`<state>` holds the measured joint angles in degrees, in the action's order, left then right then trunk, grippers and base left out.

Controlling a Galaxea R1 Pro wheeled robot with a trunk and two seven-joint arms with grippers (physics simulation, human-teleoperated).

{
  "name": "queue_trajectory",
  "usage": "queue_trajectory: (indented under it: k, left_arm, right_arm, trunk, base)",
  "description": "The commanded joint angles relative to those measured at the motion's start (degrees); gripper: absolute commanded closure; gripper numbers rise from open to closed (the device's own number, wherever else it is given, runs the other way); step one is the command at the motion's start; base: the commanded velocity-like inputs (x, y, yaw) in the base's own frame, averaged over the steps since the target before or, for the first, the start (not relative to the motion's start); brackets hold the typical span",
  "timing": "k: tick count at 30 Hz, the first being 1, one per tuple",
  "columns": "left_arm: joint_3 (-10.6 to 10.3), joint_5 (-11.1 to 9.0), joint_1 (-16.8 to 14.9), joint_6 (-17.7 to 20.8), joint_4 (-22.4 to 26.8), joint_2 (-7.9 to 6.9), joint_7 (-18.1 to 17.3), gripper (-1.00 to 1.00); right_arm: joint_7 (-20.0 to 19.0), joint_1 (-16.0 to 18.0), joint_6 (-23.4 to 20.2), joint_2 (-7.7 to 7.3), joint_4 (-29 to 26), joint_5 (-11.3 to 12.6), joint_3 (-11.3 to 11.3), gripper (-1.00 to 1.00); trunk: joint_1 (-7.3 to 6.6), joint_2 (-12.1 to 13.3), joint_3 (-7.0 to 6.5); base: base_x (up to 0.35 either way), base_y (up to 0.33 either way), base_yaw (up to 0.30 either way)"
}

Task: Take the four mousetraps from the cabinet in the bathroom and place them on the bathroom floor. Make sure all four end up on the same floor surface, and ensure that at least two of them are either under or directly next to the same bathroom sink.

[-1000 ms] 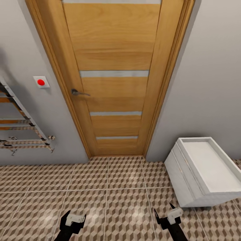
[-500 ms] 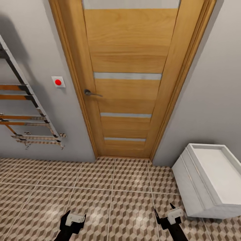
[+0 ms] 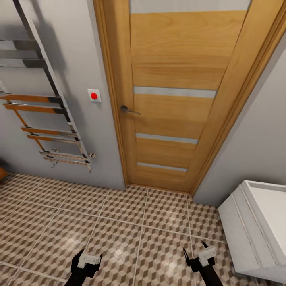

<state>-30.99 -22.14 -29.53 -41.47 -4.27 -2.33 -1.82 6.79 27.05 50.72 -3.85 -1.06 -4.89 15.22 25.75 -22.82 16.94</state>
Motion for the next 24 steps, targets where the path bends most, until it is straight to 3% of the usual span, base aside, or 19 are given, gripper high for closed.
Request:
queue_trajectory:
  k: [1, 24]
  left_arm:
    - [-0.48, -0.53, -0.09, -0.28, -0.22, 0.05, -0.19, -1.0]
    - [-0.48, -0.53, -0.09, -0.28, -0.22, 0.04, -0.12, -1.0]
  right_arm:
    - [0.59, 0.02, 0.08, -0.02, 0.01, -0.53, 0.2, -1.0]
    - [0.59, 0.02, -0.07, 0.14, 0.01, -0.47, 0.23, -1.0]
  trunk:
    - [0.03, -0.1, 0.09]
    - [0.03, -0.1, 0.09]
  base:
    - [0.0, 0.0, 0.283]
    - [0.0, 0.0, 0.283]
